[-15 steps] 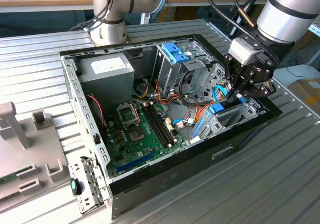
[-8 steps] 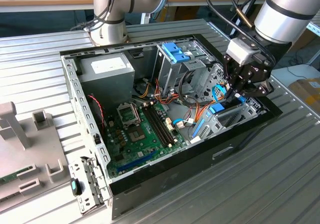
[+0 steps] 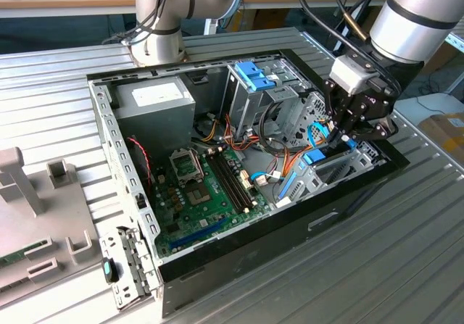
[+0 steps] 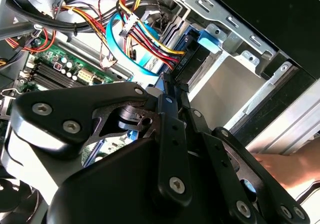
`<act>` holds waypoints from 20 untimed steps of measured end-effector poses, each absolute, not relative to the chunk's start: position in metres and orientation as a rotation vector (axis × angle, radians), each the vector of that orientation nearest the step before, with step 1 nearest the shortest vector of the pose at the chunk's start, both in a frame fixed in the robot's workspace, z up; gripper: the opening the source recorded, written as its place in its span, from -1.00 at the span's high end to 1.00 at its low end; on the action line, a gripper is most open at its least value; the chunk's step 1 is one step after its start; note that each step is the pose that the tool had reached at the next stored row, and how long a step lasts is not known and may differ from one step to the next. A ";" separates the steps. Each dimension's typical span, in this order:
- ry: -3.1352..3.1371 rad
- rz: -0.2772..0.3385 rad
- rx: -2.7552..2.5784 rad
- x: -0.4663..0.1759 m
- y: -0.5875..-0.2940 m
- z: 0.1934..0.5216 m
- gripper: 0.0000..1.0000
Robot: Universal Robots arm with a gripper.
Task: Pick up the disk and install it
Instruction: 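Insert the second disk wire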
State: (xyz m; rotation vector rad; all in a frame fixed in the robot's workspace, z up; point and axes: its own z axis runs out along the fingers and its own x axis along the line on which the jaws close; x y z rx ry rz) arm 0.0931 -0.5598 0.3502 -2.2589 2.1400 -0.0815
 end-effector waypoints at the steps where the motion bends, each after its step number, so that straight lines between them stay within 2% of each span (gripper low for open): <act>1: 2.140 -0.081 -2.259 0.093 -0.560 0.350 0.69; 20: 2.140 -0.081 -2.259 0.093 -0.560 0.343 0.66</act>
